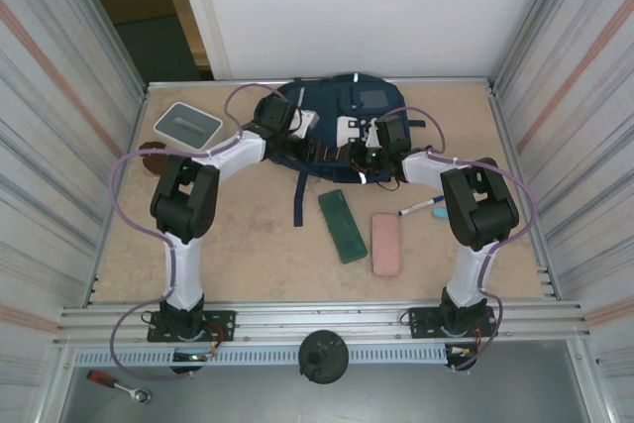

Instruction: Pack books, pencil case, and school supplies into a backpack

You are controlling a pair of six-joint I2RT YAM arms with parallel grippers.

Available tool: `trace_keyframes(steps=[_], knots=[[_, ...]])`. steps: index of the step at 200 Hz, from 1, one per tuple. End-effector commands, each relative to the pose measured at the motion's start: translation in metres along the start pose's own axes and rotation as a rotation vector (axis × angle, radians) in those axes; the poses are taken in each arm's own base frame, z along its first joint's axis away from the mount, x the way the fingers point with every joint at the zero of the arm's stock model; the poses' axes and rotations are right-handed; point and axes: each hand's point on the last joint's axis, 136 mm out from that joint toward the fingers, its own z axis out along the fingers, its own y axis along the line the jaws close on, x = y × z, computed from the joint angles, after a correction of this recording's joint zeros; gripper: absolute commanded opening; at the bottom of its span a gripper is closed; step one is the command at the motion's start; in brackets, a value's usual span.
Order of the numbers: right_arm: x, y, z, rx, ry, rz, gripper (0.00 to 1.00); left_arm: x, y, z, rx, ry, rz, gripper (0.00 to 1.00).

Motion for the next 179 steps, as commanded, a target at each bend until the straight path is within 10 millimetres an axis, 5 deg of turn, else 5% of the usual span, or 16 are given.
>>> trace_keyframes(steps=[1, 95, 137, 179], knots=[[0.005, -0.009, -0.001, 0.014, 0.014, 0.002, 0.4, -0.006, -0.001, 0.009, -0.016, -0.008, 0.051, 0.54], [0.006, -0.02, -0.002, 0.022, 0.018, 0.016, 0.4, 0.022, -0.05, -0.025, 0.215, -0.065, 0.098, 0.4], [0.005, -0.019, -0.001, 0.019, 0.02, 0.018, 0.4, 0.018, -0.047, -0.036, 0.166, -0.111, 0.186, 0.39], [0.005, -0.025, -0.005, 0.032, 0.015, 0.025, 0.4, 0.006, -0.031, -0.023, 0.077, -0.044, 0.34, 0.47]])
